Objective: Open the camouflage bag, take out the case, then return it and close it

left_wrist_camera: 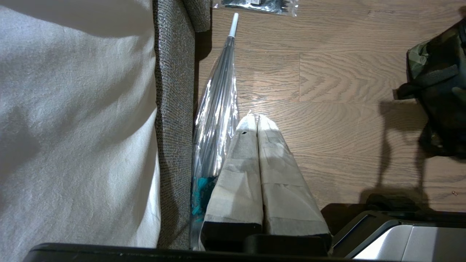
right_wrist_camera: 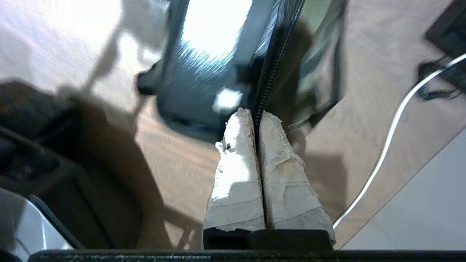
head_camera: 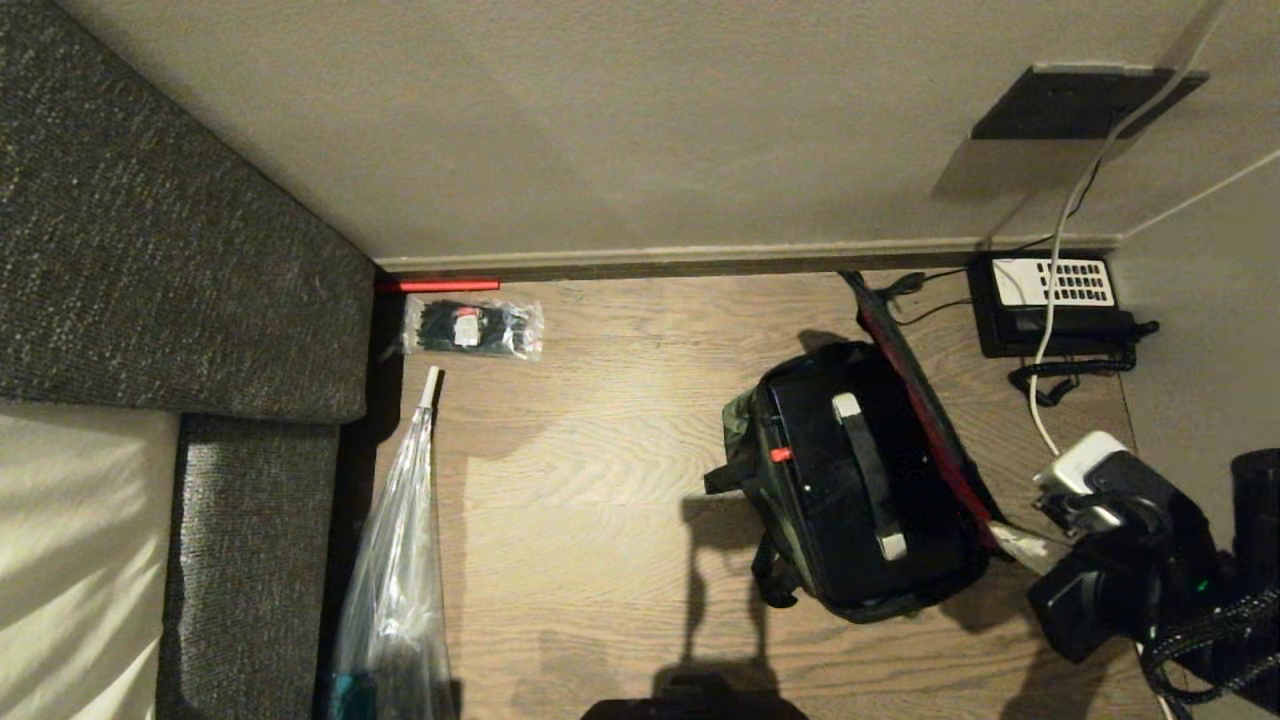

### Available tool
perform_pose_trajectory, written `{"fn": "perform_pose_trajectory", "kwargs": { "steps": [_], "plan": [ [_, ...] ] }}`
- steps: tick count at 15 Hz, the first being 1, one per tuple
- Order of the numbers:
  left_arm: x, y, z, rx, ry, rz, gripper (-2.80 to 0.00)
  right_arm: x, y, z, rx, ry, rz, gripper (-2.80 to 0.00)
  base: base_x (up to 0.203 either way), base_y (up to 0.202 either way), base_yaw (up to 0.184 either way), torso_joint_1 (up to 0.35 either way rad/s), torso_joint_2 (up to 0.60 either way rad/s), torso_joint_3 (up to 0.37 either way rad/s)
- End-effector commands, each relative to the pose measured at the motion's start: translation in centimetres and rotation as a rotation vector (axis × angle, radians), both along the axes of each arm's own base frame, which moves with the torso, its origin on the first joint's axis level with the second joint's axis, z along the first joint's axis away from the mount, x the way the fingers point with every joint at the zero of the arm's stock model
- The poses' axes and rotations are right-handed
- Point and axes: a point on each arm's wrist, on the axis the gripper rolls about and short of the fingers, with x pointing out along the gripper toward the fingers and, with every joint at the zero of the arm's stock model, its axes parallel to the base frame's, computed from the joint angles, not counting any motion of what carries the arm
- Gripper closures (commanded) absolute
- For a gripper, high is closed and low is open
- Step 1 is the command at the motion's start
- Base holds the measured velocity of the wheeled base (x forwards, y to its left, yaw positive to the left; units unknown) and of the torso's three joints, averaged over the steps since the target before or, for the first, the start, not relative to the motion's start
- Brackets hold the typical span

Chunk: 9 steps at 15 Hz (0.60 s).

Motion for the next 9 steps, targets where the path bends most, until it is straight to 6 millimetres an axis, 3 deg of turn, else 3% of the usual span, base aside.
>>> {"fn": "perform_pose_trajectory", "kwargs": {
  "steps": [1,3,6,9],
  "plan": [
    [0.0,0.0,0.0,-0.001,-0.001,0.001,0.0,-1.9,-0.6,2.5,0.061,-0.131,0.02,0.0,0.0,0.0,0.0,0.0,0.0,0.0],
    [0.0,0.0,0.0,-0.001,-0.001,0.001,0.0,-2.7,-0.5,2.7,0.069,-0.142,0.047,0.0,0.0,0.0,0.0,0.0,0.0,0.0],
    [0.0,0.0,0.0,-0.001,-0.001,0.001,0.0,-2.3,-0.3,4.2,0.096,-0.164,0.037,0.0,0.0,0.0,0.0,0.0,0.0,0.0],
    [0.0,0.0,0.0,0.0,-0.001,0.001,0.0,-2.5,-0.4,3.6,0.081,-0.13,0.036,0.0,0.0,0.0,0.0,0.0,0.0,0.0]
  ]
}}
